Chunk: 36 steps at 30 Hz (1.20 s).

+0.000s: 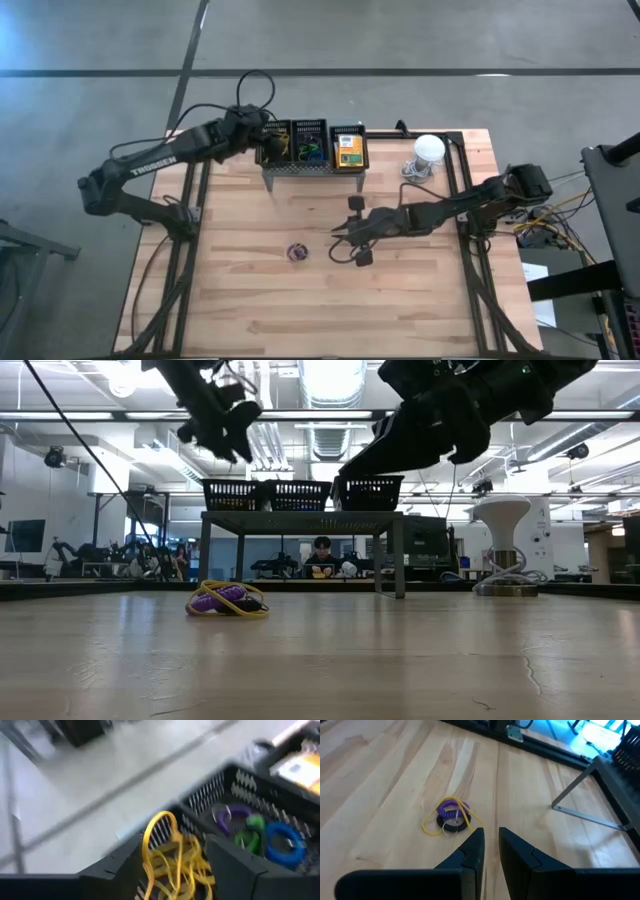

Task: Pick & Place Office Desk Supplies
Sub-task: Put the yellow rubberband into the left black bin on the shelf, then put the black spring keychain into the middle black bin on the shelf

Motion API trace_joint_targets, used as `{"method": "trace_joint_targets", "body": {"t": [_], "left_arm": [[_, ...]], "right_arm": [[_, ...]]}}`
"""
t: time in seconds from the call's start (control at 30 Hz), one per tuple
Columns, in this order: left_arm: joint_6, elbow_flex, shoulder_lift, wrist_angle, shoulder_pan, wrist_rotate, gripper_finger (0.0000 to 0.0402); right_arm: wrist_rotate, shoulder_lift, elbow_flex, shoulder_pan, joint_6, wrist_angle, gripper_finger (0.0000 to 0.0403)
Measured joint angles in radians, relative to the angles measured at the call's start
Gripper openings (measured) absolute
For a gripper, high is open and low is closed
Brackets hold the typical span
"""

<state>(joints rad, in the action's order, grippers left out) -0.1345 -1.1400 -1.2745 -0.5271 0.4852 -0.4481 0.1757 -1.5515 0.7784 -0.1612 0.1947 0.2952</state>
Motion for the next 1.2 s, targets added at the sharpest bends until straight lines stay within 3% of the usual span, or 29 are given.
{"method": "trace_joint_targets", "body": {"t": [0.2,0.37,0.5,0.77,0.9,1.03,1.2], "left_arm": [[-0.131,0.001,-0.028,-0.127,0.080,0.208,0.0288],[-0.190,-0.012,-0.030,-0.247,0.111,0.250,0.0338],[-0.233,-0.062,-0.025,-0.328,0.112,0.278,0.0355],[-0.343,-0.180,-0.024,-0.456,0.113,0.347,0.0348],[-0.370,-0.178,-0.024,-0.502,0.113,0.371,0.0340],[-0.369,-0.169,-0.047,-0.578,0.113,0.478,0.0327],[-0.364,-0.169,-0.056,-0.647,0.113,0.479,0.0309]], "right_arm": [[0.000,0.005,0.000,0.000,0.000,0.000,0.0052],[0.000,0.006,0.000,0.000,0.000,0.000,0.0052],[0.001,0.006,0.000,0.000,0.000,-0.001,0.0052],[0.002,0.006,0.000,0.000,0.000,-0.001,0.0052],[0.003,0.006,0.000,0.000,0.000,-0.002,0.0052],[0.003,0.006,0.000,0.000,0.000,-0.003,0.0052],[0.003,0.006,0.000,0.000,0.000,-0.007,0.0052]]}}
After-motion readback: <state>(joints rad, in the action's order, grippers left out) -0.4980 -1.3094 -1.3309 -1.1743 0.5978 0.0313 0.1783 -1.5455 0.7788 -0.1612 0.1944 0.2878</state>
